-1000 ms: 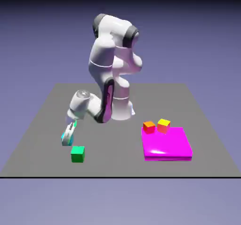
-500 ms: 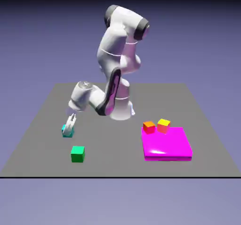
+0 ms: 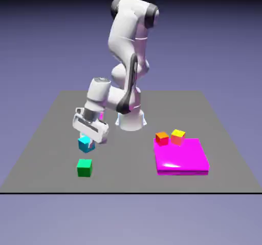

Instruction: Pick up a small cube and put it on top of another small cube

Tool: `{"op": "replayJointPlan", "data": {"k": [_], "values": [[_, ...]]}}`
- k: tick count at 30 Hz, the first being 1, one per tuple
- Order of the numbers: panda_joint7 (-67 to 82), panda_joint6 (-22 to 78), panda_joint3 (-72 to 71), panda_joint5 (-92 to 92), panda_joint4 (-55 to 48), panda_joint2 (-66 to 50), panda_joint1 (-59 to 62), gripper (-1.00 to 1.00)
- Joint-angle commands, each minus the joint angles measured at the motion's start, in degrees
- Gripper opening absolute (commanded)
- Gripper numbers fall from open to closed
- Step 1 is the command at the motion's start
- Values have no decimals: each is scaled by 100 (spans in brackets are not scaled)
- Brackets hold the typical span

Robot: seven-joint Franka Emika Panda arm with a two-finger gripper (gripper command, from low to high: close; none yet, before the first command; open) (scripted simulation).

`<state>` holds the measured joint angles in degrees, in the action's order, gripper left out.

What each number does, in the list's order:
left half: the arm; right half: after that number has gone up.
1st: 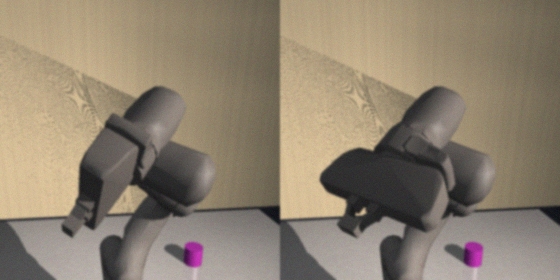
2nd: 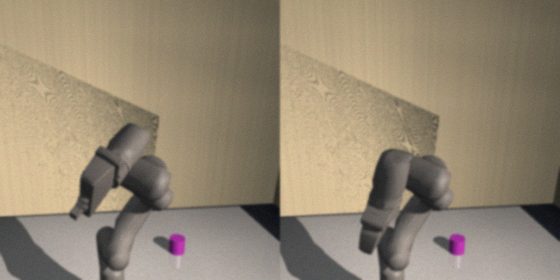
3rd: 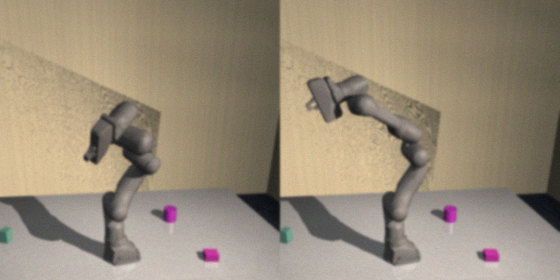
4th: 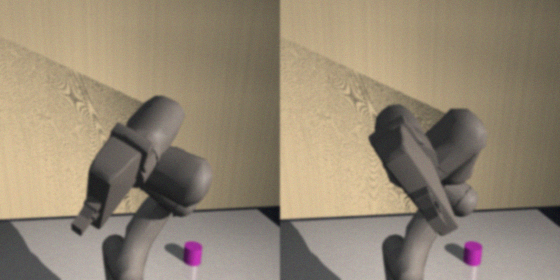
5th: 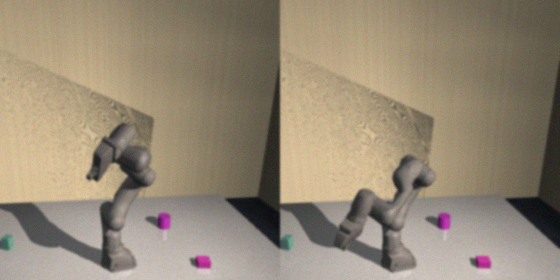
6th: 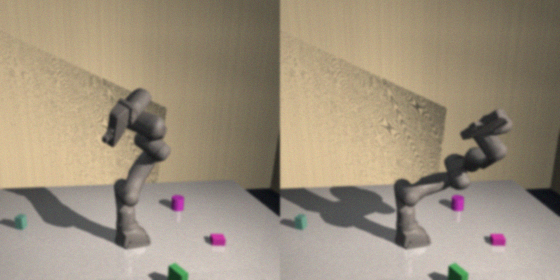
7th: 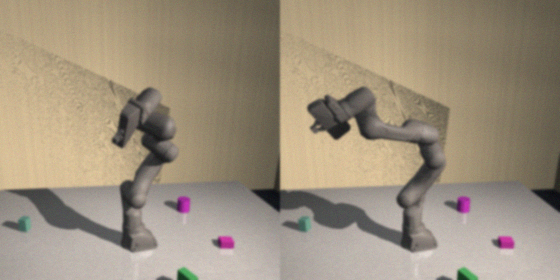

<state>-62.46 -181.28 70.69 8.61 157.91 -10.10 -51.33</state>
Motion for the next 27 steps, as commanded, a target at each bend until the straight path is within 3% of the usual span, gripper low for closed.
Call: {"op": "replayJointPlan", "data": {"k": [1, 26, 27], "values": [[51, -37, -207, 59, -23, -38, 199, -100], [1165, -969, -5239, 1352, -581, -952, 5039, -100], [1165, -969, -5239, 1352, -581, -952, 5039, 100]]}}
